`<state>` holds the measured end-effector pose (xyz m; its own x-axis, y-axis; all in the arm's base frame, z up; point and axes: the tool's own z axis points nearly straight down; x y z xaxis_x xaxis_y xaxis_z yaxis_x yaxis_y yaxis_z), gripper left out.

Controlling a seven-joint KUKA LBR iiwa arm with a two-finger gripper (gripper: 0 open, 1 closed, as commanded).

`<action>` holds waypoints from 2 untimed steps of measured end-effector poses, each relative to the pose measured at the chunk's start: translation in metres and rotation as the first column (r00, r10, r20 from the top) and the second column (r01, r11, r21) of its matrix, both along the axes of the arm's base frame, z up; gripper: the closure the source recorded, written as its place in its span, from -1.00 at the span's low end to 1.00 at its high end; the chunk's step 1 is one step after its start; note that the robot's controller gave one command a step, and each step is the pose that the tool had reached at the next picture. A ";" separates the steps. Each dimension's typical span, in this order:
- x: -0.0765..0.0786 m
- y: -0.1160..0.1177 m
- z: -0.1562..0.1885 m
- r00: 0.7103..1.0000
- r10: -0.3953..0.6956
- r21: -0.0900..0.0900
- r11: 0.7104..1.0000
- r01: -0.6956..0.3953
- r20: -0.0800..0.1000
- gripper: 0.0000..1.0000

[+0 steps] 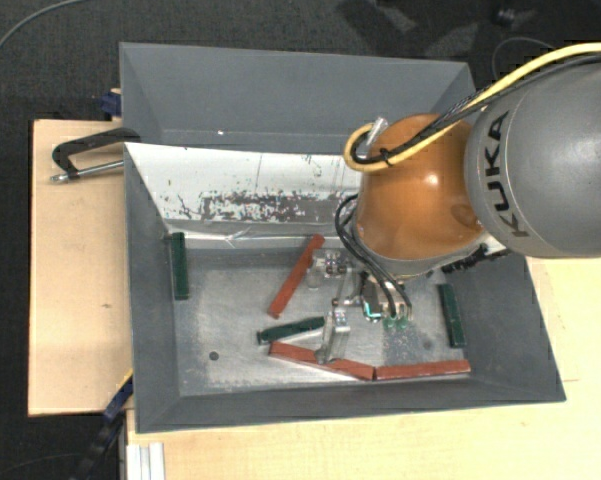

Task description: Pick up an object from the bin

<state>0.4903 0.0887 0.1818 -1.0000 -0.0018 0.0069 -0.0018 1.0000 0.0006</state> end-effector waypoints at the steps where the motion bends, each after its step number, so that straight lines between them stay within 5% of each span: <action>1: 0.082 -0.002 -0.110 0.990 0.139 0.001 0.990 -0.139 0.013 -1.00; 2: 0.108 0.019 -0.079 0.915 0.403 -0.001 0.915 -0.403 0.018 -1.00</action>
Offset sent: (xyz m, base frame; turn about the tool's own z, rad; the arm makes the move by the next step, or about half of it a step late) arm 0.0806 -0.0029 -0.1118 -0.1405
